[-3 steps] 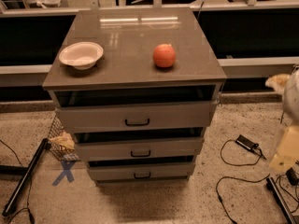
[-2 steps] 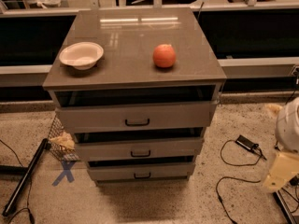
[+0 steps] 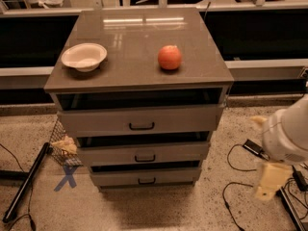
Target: Open bottom drawer
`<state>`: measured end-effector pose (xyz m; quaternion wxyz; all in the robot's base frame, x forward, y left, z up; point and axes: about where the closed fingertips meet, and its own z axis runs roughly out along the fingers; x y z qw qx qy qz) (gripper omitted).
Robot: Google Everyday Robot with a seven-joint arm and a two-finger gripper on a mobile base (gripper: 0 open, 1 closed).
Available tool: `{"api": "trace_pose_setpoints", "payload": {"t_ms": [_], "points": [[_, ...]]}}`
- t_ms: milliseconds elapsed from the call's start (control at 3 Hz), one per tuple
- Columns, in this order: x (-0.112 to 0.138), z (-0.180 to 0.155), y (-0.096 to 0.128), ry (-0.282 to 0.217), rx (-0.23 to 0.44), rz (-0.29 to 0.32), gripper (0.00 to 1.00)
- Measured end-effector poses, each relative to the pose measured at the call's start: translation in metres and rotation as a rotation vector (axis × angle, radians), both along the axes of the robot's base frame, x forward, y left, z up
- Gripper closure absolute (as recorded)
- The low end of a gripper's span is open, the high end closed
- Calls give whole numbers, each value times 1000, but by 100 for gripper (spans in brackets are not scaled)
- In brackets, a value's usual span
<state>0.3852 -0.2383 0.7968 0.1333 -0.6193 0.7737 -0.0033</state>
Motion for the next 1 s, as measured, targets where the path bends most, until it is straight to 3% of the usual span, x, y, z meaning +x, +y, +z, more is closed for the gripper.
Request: {"api": "trace_pose_setpoints", "payload": {"t_ms": [333,667,1000], "points": [[-11,-31,31,37,-13,90,0],[-38,-92,82,45,21,187,0],[-49,-118,93,38,25,213,0]]}}
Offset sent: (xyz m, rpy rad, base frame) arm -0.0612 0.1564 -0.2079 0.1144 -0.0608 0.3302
